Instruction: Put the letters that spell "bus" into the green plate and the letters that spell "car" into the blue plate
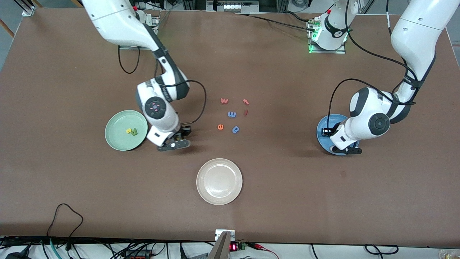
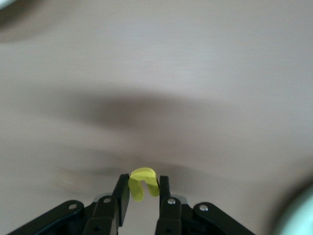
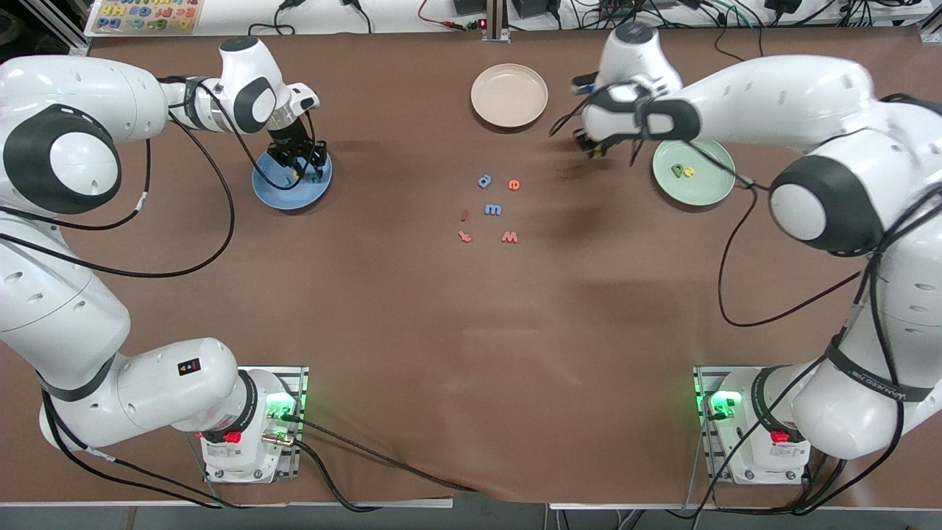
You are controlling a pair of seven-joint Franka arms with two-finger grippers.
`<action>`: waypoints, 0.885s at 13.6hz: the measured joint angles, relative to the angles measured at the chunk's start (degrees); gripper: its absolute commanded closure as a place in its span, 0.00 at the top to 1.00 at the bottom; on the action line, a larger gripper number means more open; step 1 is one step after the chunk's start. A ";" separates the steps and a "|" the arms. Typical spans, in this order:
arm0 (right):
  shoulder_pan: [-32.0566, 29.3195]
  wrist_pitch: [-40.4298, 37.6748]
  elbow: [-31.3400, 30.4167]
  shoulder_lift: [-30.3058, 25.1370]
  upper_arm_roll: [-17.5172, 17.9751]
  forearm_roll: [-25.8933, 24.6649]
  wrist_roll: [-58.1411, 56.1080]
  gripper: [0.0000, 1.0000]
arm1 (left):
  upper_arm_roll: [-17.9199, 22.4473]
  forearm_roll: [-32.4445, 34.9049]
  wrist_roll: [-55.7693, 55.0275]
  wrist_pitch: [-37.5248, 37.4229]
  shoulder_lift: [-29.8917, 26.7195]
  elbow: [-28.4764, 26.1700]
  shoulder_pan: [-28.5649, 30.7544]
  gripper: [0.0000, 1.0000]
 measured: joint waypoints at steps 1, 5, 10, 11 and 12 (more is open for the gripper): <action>-3.03 -2.90 -0.38 -1.47 -0.21 0.00 -2.09 0.00 | -0.15 0.00 0.00 0.09 -0.13 0.80 -0.05 1.00; -13.23 -7.05 -6.35 -5.06 -0.43 -0.02 -9.16 0.00 | -1.05 0.05 0.06 -5.40 -4.26 6.86 -0.13 1.00; -17.32 -6.86 -12.18 -6.29 -1.34 -0.05 -13.60 1.00 | -3.11 0.05 0.89 -21.78 -9.55 23.45 -0.27 1.00; -17.28 -6.69 -12.11 -7.08 -1.31 -0.05 -13.62 1.00 | -2.52 0.05 2.27 -22.45 -9.84 25.75 -0.53 1.00; -17.19 -6.63 -11.87 -8.43 -1.27 -0.05 -13.63 1.00 | -0.36 -0.03 3.32 -22.64 -10.11 27.58 -1.90 1.00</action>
